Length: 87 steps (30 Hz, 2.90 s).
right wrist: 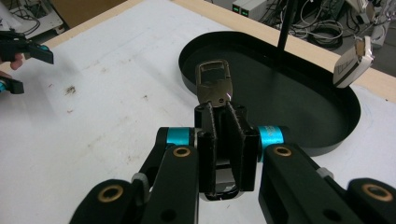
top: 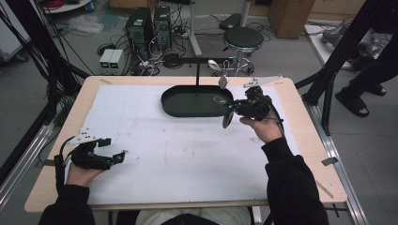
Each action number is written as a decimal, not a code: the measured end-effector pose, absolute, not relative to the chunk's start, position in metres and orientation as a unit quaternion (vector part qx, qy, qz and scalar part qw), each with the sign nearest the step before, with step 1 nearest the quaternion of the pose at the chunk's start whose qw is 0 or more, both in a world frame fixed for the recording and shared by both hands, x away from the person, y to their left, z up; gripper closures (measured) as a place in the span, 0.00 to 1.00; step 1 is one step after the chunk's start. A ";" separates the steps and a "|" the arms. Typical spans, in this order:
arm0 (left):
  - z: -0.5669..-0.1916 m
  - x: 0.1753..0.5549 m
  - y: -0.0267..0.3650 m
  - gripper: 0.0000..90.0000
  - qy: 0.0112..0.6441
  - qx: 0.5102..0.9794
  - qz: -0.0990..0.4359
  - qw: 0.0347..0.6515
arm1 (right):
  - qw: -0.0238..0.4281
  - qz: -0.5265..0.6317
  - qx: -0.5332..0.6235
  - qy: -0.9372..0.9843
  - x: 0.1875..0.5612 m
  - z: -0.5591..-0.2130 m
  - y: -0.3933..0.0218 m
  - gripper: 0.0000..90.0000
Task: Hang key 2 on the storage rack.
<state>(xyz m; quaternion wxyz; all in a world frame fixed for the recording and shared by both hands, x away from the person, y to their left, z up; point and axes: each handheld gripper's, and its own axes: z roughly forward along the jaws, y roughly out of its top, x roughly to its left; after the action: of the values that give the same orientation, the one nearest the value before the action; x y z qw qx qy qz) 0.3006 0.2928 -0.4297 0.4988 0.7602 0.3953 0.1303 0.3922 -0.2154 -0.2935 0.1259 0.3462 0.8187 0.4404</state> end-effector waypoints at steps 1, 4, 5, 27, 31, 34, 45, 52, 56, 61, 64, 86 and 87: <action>-0.430 0.301 0.293 0.07 0.395 0.760 0.130 0.499 | 0.125 0.440 0.347 0.819 0.394 -0.292 -0.214 0.92; -0.430 0.301 0.293 0.07 0.395 0.760 0.130 0.500 | 0.124 0.439 0.349 0.819 0.398 -0.290 -0.211 0.92; -0.430 0.301 0.293 0.07 0.395 0.760 0.130 0.500 | 0.124 0.441 0.348 0.818 0.399 -0.290 -0.210 0.92; -0.430 0.302 0.294 0.07 0.394 0.761 0.129 0.499 | 0.104 0.414 0.357 0.831 0.444 -0.302 -0.172 0.92; -0.430 0.302 0.294 0.07 0.395 0.759 0.129 0.501 | 0.104 0.409 0.359 0.832 0.451 -0.303 -0.167 0.92; -0.430 0.302 0.294 0.07 0.394 0.760 0.129 0.500 | 0.105 0.407 0.361 0.832 0.456 -0.300 -0.163 0.92; -0.430 0.302 0.294 0.07 0.394 0.760 0.128 0.500 | 0.112 0.404 0.373 0.828 0.471 -0.293 -0.157 0.92; -0.430 0.302 0.294 0.07 0.394 0.760 0.128 0.500 | 0.118 0.411 0.375 0.822 0.480 -0.287 -0.155 0.92; -0.430 0.302 0.294 0.07 0.395 0.760 0.129 0.501 | 0.120 0.414 0.371 0.822 0.485 -0.284 -0.152 0.92; -0.430 0.302 0.294 0.07 0.395 0.760 0.128 0.501 | 0.125 0.413 0.369 0.823 0.490 -0.277 -0.146 0.92; -0.430 0.302 0.295 0.07 0.394 0.760 0.129 0.501 | 0.129 0.421 0.366 0.820 0.493 -0.271 -0.142 0.92; -0.430 0.301 0.296 0.07 0.394 0.758 0.128 0.504 | 0.164 0.391 0.412 0.807 0.527 -0.284 -0.103 0.92; -0.430 0.301 0.296 0.07 0.395 0.758 0.128 0.504 | 0.165 0.390 0.414 0.806 0.527 -0.285 -0.102 0.92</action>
<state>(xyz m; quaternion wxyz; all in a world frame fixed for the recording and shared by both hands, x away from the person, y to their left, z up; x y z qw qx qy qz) 0.3011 0.2956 -0.4302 0.5036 0.7579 0.3945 0.1275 0.5268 -0.1024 -0.2847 0.1647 0.4137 0.8061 0.3898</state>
